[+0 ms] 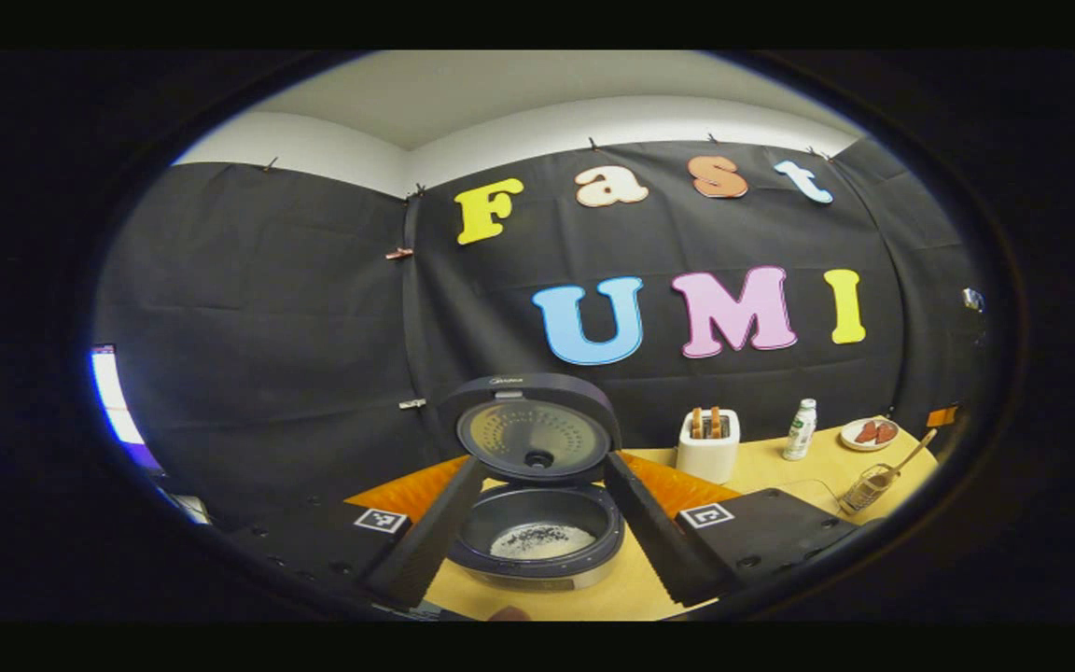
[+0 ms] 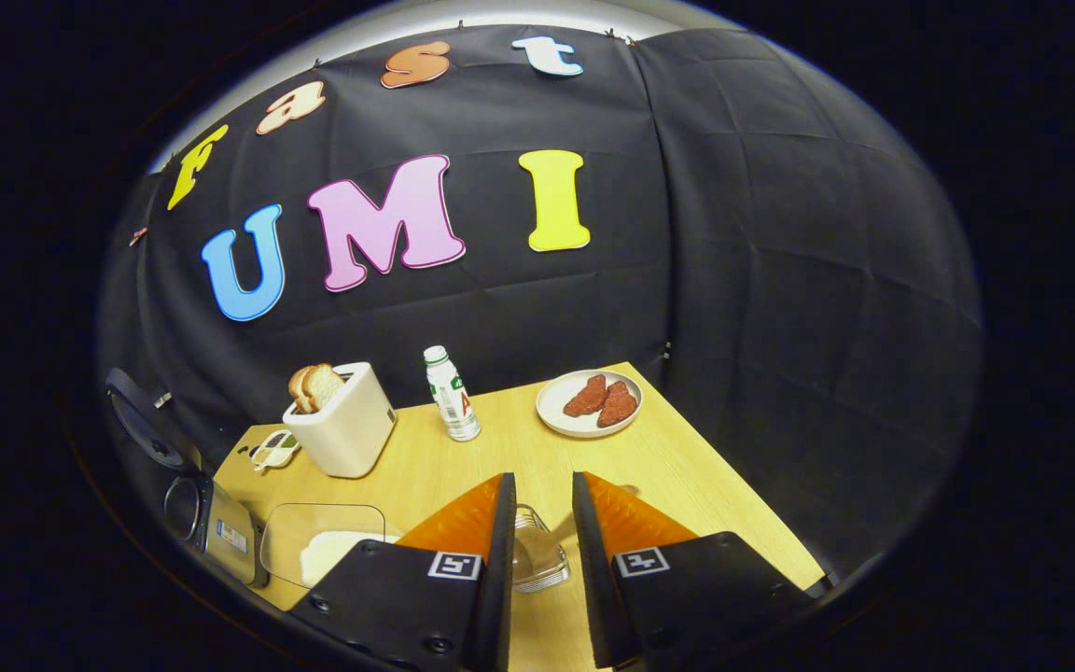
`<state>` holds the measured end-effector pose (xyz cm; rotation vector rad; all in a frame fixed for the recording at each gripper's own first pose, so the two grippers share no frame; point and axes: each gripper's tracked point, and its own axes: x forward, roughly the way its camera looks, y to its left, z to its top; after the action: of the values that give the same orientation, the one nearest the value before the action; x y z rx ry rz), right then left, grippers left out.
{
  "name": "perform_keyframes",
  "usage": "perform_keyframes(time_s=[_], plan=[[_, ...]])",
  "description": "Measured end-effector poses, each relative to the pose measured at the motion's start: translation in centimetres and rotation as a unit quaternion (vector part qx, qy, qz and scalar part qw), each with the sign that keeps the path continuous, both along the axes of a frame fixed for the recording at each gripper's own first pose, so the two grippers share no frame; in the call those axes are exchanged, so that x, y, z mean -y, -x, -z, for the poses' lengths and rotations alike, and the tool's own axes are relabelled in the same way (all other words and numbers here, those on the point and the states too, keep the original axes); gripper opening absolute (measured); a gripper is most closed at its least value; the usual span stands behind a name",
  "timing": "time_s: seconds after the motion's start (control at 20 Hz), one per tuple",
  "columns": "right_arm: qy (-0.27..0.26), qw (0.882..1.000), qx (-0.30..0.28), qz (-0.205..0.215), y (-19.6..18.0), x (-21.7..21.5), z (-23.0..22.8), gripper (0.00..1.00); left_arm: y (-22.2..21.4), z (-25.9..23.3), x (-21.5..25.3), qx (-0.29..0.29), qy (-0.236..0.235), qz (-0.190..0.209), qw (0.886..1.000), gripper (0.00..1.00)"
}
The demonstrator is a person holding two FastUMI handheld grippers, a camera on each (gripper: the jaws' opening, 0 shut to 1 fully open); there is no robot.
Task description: Close the left gripper, press the button to open the rice cooker; take a wooden spoon from the chopstick holder with the right hand, scoop a spoonful of rice and pour it into the rice cooker, then put the wooden spoon back into the chopstick holder.
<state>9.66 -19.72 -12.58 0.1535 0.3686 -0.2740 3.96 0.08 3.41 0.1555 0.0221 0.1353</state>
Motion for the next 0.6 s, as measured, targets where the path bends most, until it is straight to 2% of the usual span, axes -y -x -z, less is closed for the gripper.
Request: perform_keyframes(time_s=[0.35, 0.4, 0.45, 0.6], plan=[[0.019, 0.997, 0.035, -0.058, 0.1, -6.2, -2.7, 0.37, -3.8, -1.8, -2.7, 0.019, 0.016, 0.005, 1.0, 0.9], [0.024, 0.997, 0.04, -0.068, 0.1, -7.2, -3.1, 0.37, -4.5, -2.3, -3.1, 0.023, 0.016, 0.005, 1.0, 0.95], [0.031, 0.995, 0.045, -0.079, 0.2, -8.2, -3.6, 0.37, -5.3, -2.7, -3.5, 0.026, 0.015, 0.006, 1.0, 0.9], [0.044, 0.992, 0.06, -0.107, 0.3, -11.2, -5.1, 0.38, -7.4, -3.8, -4.0, 0.034, 0.009, 0.019, 0.999, 0.9]])
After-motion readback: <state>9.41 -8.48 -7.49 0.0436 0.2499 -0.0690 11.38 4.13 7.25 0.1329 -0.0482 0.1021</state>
